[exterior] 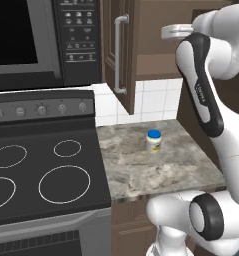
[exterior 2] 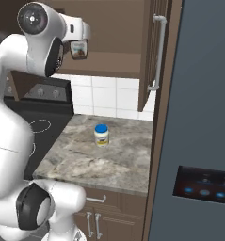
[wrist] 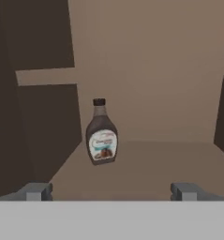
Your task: Take 2 condiments from the cabinet and move them on the counter near the stove.Make sure the condiments are lined up with each other, next to each other.
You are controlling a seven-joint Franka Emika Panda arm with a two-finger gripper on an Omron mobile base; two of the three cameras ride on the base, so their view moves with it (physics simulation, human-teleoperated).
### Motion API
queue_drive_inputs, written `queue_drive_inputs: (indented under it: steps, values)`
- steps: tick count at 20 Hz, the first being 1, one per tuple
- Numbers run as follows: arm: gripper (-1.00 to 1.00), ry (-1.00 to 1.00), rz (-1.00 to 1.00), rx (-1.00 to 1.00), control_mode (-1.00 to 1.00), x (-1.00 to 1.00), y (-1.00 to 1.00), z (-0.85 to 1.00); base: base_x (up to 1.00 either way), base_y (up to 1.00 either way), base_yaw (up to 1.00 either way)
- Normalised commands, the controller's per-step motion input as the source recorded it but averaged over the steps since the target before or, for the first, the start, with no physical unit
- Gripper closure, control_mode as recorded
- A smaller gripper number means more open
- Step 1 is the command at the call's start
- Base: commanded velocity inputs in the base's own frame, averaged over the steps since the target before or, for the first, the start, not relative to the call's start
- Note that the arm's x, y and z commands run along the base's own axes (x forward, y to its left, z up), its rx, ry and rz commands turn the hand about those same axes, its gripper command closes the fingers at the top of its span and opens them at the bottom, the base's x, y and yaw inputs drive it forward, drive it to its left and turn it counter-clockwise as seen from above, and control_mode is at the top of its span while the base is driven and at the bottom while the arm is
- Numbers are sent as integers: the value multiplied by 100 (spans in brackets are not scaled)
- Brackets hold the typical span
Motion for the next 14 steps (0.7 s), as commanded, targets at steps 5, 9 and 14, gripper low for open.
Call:
queue_drive_inputs:
  steps: [5,9,14]
  values:
    - [-100,0,6,0,-100,1,0,3,0,0,0]
    - [-100,0,6,0,-100,0,0,-21,0,0,0]
    - [-100,-1,7,0,-100,2,5,-33,0,0,0]
